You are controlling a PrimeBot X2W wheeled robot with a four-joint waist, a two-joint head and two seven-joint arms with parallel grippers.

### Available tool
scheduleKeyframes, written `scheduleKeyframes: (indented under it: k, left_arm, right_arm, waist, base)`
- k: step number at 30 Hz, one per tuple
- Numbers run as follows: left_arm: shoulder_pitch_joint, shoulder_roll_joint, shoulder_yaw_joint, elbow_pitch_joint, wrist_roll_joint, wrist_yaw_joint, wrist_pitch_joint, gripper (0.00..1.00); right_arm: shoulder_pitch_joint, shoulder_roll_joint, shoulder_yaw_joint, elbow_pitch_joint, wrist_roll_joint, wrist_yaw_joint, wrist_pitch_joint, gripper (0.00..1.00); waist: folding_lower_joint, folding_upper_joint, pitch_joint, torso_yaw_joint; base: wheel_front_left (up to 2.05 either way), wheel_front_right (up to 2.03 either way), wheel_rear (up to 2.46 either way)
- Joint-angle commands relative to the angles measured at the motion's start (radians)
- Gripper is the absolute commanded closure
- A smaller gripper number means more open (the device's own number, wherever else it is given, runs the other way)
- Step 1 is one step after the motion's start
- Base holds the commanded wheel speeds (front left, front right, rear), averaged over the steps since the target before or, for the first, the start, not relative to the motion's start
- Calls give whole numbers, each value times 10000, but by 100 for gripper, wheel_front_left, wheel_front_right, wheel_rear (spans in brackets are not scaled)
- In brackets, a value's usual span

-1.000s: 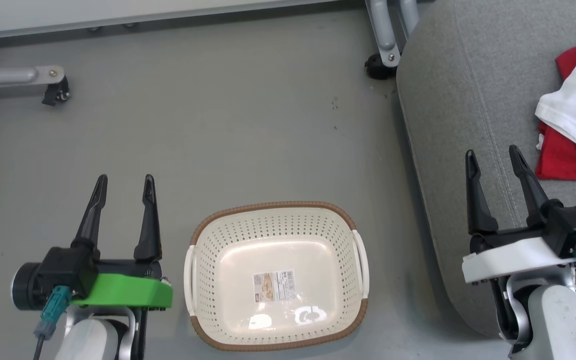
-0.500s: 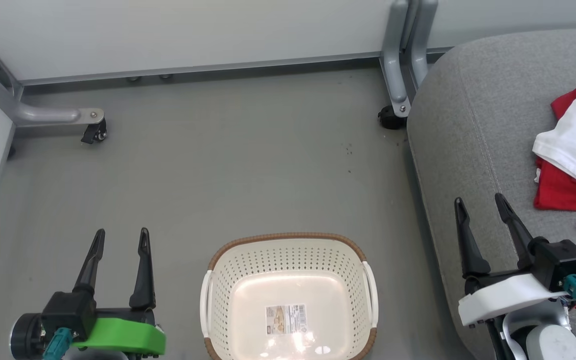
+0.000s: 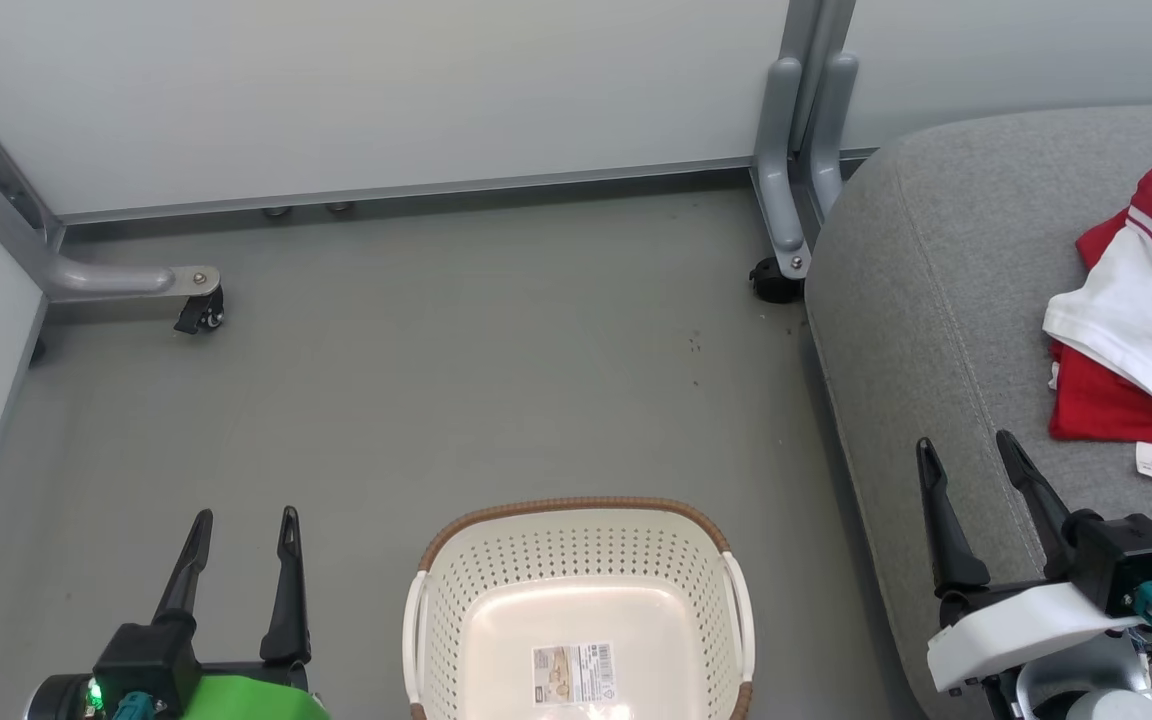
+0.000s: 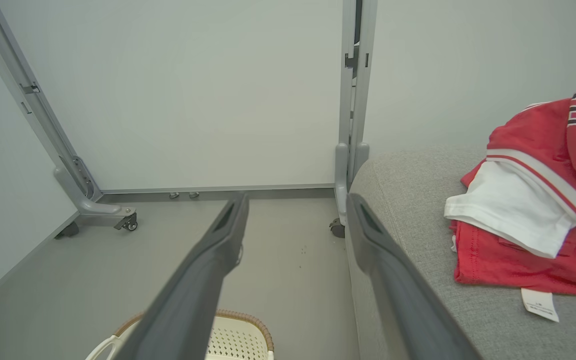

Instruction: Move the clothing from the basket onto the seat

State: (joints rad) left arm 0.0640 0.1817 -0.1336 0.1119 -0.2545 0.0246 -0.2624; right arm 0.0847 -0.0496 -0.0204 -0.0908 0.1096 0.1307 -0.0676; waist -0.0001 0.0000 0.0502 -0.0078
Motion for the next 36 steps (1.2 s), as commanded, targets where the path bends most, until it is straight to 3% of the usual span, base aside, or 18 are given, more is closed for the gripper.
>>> scheduleKeyframes:
  k: [1, 22, 23, 26, 36]
  left_arm:
    - [125, 6, 78, 27, 32, -61, -33, 0]
    - [-38, -397, 485, 446, 427, -436, -33, 0]
    - [16, -399, 435, 474, 332, -424, 0, 100]
    - [25, -442, 407, 691, 197, -431, 80, 100]
    - [-243, -559, 711, 791, -1710, -587, 607, 100]
  right_arm:
    - [164, -22, -27, -69, -69, -1, 39, 0]
    - [157, -23, 34, -140, -52, 0, 213, 0]
    - [118, 2, 36, -104, -31, 0, 213, 100]
    - [168, 40, 73, 91, 55, 2, 202, 100]
    - [-120, -105, 95, 506, 2300, 2, 292, 100]
  waist:
    - [1, 0, -17, 16]
    - [1, 0, -161, 119]
    - [1, 0, -161, 117]
    - [1, 0, -166, 118]
    - [1, 0, -190, 116]
  base:
    - [0, 0, 0]
    - [0, 0, 0]
    - [0, 0, 0]
    - [0, 0, 0]
    - [0, 0, 0]
